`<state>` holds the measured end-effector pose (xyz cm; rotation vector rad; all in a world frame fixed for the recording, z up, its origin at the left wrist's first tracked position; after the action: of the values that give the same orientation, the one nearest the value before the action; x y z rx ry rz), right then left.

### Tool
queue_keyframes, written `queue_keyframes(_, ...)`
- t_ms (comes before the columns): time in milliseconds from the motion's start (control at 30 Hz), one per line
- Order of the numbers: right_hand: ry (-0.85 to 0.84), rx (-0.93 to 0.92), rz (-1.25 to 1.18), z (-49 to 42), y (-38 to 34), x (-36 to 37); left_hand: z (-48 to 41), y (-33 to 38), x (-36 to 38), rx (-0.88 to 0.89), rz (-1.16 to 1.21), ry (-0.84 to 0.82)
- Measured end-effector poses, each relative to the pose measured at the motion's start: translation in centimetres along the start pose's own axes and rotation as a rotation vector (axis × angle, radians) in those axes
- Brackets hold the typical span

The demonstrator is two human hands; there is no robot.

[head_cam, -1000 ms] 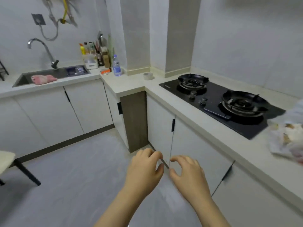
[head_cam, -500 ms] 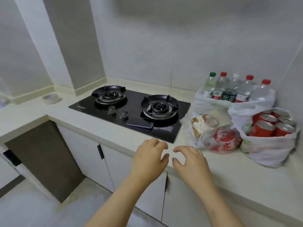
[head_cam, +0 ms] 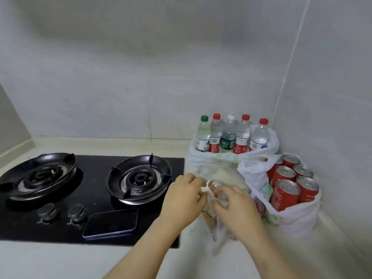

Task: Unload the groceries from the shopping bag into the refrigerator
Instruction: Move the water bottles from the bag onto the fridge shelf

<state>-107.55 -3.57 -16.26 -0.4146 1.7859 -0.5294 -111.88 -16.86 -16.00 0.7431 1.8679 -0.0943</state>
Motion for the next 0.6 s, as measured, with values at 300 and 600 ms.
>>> queue_keyframes(300,0.016,0.017,0.033,-8.6,2.4,-1.5,-9.9,-0.8,2.1,0.071,0.009,-0.015)
queue_keyframes(600,0.055,-0.066,0.032,-20.0,5.0,-3.2,-20.7,-3.0,4.8,-0.049,0.030,0.008)
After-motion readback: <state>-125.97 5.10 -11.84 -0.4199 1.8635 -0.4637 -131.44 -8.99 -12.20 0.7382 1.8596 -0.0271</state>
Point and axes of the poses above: each hand's wrist, its own z-axis away from the middle knuckle, its own x-axis out of the palm, y = z × x, the point moved 2 cm from there along -z, towards the middle knuckle, and after that the axes turned 2 degrees about -z, right-handed, at the moved point
